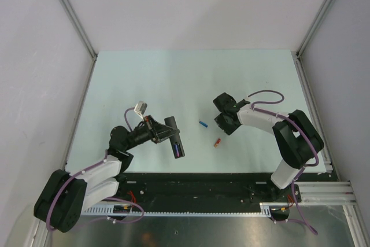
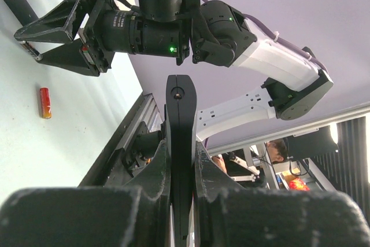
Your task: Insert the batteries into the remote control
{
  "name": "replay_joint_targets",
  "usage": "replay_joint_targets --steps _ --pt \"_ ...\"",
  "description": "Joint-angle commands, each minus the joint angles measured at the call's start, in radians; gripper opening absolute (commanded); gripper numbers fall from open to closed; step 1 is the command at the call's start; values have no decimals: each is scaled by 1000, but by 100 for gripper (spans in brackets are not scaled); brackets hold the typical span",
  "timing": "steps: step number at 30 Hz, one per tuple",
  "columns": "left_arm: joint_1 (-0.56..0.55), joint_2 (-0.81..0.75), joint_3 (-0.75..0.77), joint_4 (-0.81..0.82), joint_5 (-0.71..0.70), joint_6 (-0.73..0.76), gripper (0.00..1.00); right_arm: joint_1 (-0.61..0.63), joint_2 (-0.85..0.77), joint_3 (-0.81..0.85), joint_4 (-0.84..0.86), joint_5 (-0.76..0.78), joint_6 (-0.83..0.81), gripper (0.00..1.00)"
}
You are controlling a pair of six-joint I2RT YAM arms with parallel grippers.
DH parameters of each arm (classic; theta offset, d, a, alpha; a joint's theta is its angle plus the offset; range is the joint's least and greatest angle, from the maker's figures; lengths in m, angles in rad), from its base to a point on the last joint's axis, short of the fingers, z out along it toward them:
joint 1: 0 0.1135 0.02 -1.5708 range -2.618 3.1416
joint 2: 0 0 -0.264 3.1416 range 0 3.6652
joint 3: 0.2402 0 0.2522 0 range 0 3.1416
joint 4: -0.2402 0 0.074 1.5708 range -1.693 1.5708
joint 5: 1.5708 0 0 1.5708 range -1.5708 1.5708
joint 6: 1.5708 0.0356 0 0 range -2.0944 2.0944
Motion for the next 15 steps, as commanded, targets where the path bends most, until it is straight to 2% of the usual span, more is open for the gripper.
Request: replay_joint_targets --steps 1,6,12,15 --pt "8 -16 -2 36 1 10 0 -1 -27 21 -38 9 -13 55" --pt "8 -18 -2 36 1 12 0 2 -24 33 -43 10 -19 64" --pt "8 -24 -4 38 3 12 0 13 -52 72 -64 44 -41 65" --pt "8 -25 -1 38 6 10 0 34 -88 124 -99 87 -113 65"
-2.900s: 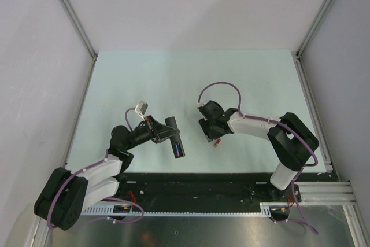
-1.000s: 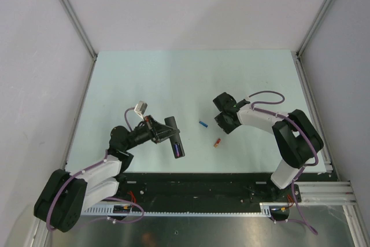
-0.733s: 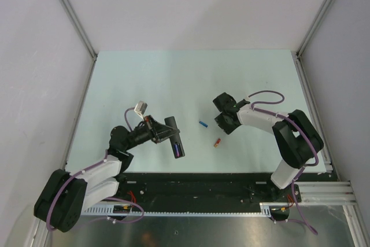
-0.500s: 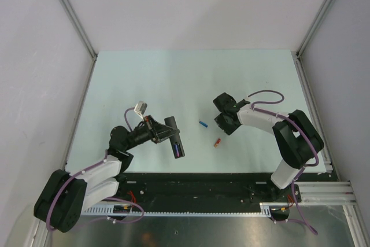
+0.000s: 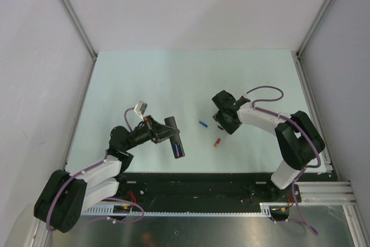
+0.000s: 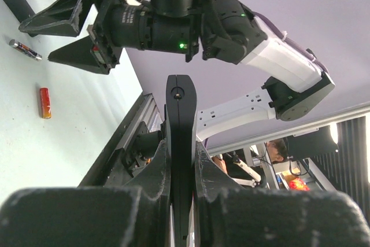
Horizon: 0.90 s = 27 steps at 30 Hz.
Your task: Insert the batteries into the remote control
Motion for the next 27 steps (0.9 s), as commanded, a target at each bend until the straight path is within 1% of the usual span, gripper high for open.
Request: replay_joint_targets --steps 1,2,4,5,7,8,9,11,12,15,19,23,27 --pt "8 -29 2 38 4 10 0 34 -105 101 -66 94 -108 65" --pt "8 -29 4 36 4 9 0 36 -115 111 -76 99 -187 65" --pt "8 -35 4 36 4 10 0 45 -147 126 -93 107 -269 65" --pt "8 -36 4 36 3 12 0 48 -158 126 -88 101 -400 65" --pt "8 -39 -1 36 3 13 0 62 -171 126 -53 58 -581 62" --pt "8 -38 -1 36 1 15 0 74 -172 126 -44 47 -734 61" --pt "8 -36 -4 36 1 16 0 76 -172 126 -39 9 -813 62" --pt "8 -35 -7 36 -2 18 0 76 -159 118 -24 -19 -919 62" --pt "8 -35 -9 36 -1 18 0 74 -153 115 -11 -55 -1018 62" --pt "8 -45 -12 35 -7 19 0 73 -115 112 13 -109 -1145 59" --pt "8 -58 -18 33 -11 21 0 79 -69 111 33 -140 -1248 52" --pt "8 -55 -18 29 -7 24 0 82 -46 111 35 -183 -1301 46" --pt "8 -50 -13 29 1 27 0 67 -14 108 28 -191 -1323 42"
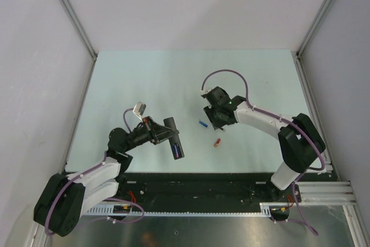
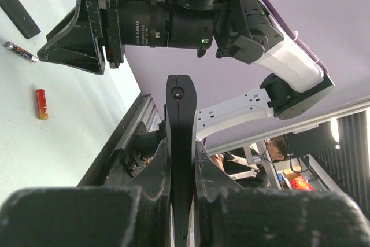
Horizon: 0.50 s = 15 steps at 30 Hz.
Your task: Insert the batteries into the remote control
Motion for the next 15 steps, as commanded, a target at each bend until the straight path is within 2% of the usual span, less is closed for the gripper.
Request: replay_joint_targets --steps 1,7,15 --pt "8 -7 3 28 2 27 0 -17 27 0 22 -37 -82 42" --pt "8 -2 6 26 8 30 0 -48 41 -28 39 -42 -77 41" --pt "8 16 9 26 8 36 0 -71 41 -67 81 -80 -69 44"
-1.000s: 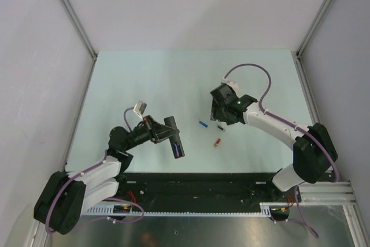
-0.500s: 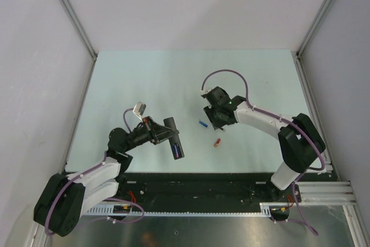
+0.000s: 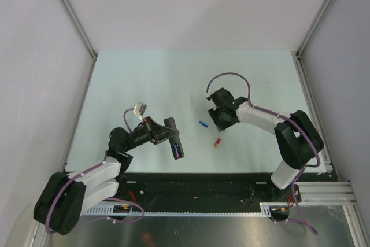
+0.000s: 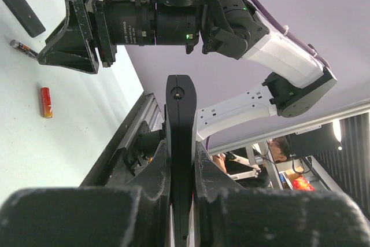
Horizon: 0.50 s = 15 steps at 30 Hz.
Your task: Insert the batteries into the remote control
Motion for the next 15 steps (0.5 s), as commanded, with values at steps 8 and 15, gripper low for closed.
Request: replay_joint_targets --steps 8,15 --pt "8 13 5 26 1 30 0 -32 38 -18 71 -62 -19 41" --pt "8 20 3 24 1 32 0 -46 49 -19 71 -70 -15 40"
